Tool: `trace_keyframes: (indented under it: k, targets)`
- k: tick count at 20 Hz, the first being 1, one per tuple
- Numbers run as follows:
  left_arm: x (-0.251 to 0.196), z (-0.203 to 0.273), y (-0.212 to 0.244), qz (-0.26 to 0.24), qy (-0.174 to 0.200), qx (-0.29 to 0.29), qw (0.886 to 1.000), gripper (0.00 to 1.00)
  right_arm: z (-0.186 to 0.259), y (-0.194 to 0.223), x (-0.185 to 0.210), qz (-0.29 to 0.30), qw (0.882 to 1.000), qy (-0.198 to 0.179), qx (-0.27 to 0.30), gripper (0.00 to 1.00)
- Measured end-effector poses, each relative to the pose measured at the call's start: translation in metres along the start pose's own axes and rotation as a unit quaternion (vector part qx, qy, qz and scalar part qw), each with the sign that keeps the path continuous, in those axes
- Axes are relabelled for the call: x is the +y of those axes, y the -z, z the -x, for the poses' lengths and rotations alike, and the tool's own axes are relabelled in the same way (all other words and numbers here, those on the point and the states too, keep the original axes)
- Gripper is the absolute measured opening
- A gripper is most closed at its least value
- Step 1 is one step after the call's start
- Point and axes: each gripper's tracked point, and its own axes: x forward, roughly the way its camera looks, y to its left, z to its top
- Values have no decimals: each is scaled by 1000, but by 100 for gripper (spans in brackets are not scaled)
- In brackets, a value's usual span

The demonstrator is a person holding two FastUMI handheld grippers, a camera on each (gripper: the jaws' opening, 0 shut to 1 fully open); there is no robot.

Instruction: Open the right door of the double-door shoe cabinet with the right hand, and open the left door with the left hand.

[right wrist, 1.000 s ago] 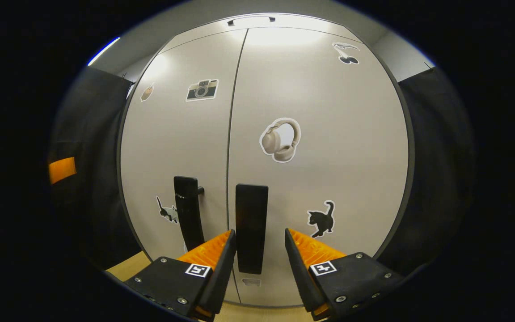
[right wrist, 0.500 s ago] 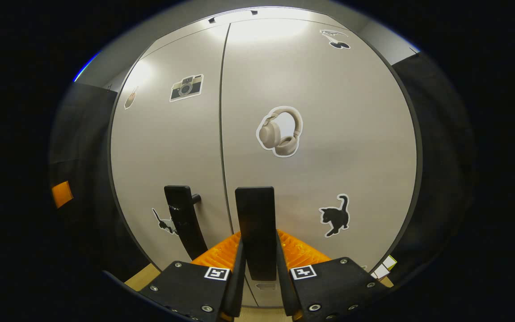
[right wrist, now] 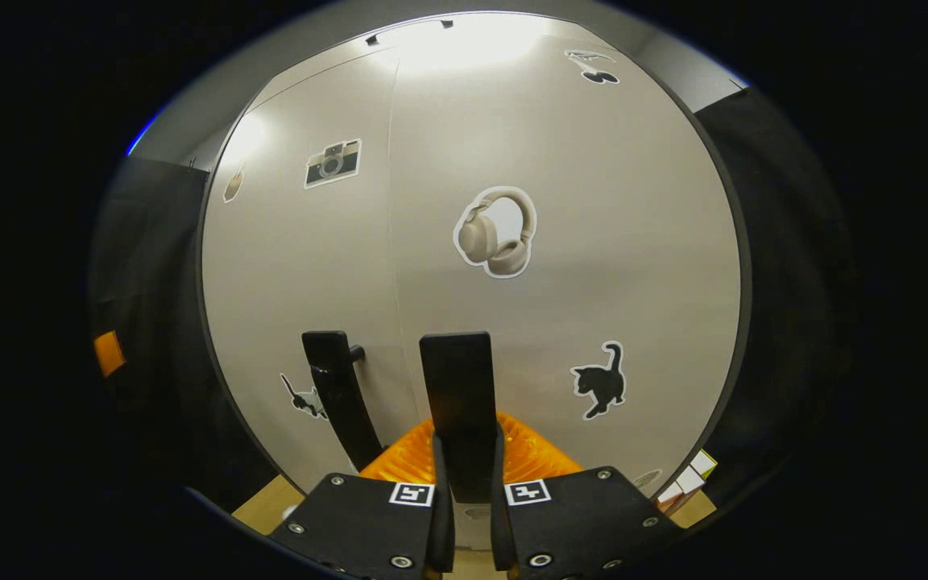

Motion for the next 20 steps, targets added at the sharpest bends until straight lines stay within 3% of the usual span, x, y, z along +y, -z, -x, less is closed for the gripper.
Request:
trace_keyframes:
  k: [8,20]
  targets:
    - [-25,8,0,2,0,-1,1000,96,59,6,-12,0,999,-42,4,18]
    - [-67,-1,8,4,16,5,1000,96,106,5,-40,6,999,-51,-7,18]
